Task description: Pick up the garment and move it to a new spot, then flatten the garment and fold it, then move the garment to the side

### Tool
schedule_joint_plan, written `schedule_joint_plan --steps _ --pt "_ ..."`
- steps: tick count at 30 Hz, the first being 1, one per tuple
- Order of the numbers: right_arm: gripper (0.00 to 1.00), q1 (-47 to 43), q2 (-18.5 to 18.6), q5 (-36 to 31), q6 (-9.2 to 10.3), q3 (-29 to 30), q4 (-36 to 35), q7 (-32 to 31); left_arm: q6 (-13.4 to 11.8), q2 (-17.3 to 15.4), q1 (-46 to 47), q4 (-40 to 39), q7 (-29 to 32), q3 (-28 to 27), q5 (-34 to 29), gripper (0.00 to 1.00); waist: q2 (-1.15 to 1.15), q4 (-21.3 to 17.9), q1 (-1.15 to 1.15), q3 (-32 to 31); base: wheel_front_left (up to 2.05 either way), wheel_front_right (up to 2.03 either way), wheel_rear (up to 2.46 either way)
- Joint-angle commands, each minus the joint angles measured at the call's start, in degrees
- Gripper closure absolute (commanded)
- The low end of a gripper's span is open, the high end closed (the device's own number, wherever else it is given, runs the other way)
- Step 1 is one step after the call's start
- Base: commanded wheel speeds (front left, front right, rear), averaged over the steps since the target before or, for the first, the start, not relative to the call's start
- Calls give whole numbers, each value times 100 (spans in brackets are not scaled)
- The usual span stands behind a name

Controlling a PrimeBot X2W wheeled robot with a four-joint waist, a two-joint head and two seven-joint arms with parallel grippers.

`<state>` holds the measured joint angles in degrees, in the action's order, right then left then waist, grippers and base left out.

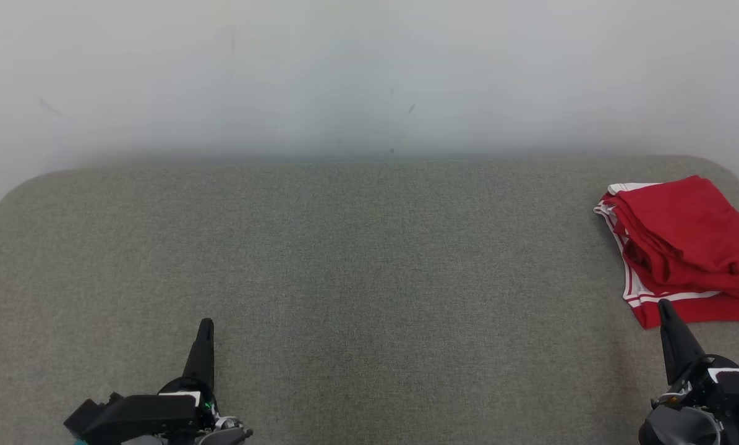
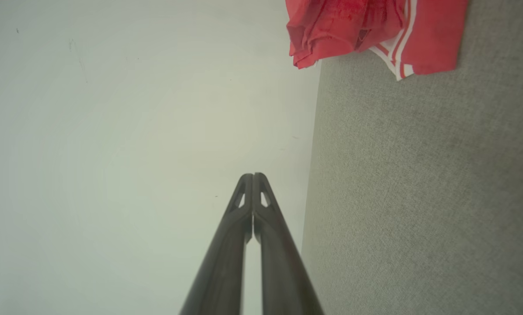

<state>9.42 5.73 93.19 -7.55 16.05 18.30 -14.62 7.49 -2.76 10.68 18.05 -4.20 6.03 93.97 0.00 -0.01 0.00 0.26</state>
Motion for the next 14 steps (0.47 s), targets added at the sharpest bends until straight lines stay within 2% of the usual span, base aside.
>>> schedule_joint_plan --steps 1,14 --pt "100 47 -19 -28 12 17 8 -18 6 -21 52 15 9 7 50 100 0 0 0 0 0 0 0" --pt "100 58 -42 -56 12 53 11 -44 6 -21 52 14 8 7 51 100 0 0 0 0 0 0 0"
